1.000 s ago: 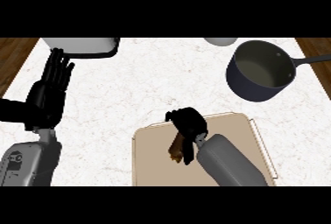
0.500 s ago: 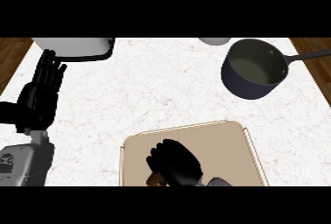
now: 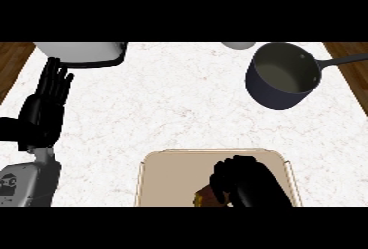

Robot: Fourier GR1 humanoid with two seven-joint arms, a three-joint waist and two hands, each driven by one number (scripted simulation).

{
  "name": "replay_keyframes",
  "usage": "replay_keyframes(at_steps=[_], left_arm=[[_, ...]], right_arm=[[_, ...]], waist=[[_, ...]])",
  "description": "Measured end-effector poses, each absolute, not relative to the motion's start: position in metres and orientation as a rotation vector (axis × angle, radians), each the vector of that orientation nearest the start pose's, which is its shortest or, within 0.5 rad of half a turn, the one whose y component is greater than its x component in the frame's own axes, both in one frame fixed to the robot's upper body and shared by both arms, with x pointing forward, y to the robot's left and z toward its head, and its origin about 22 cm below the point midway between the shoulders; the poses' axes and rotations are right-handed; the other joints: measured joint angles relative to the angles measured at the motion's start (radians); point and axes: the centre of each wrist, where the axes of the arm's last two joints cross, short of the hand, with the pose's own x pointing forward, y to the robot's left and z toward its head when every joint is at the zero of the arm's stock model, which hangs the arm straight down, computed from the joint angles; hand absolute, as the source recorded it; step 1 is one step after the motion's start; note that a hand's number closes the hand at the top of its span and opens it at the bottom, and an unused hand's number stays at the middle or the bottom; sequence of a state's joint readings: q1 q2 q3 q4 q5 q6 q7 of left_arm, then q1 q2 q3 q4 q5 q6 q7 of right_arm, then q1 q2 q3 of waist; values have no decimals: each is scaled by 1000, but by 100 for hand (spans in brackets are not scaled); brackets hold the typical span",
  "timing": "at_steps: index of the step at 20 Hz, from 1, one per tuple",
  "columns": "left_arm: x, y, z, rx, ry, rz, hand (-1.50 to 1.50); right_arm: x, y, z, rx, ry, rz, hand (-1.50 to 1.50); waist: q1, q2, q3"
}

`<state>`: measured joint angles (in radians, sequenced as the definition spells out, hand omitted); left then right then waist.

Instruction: Pick the sweet potato from the tray and place it in the pot

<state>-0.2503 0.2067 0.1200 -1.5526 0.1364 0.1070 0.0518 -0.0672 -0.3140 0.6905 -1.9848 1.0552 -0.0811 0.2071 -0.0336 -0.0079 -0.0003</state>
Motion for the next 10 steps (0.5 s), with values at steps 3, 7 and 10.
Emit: replay_keyframes(at_steps=[3,7,10], left_arm=[[295,277,73,133,-1755,63,0],[296,272,75,120,-1759,59,0],[299,275,77,124,-1761,60,0]], right_arm=[[185,-161,109,-817,-1967,1081,150],[195,-204,133,-922,-1981,914,150],[206,-236,143,-982,-1957,840,150]], waist=[[7,3,0],[16,6,1],[22,7,1]])
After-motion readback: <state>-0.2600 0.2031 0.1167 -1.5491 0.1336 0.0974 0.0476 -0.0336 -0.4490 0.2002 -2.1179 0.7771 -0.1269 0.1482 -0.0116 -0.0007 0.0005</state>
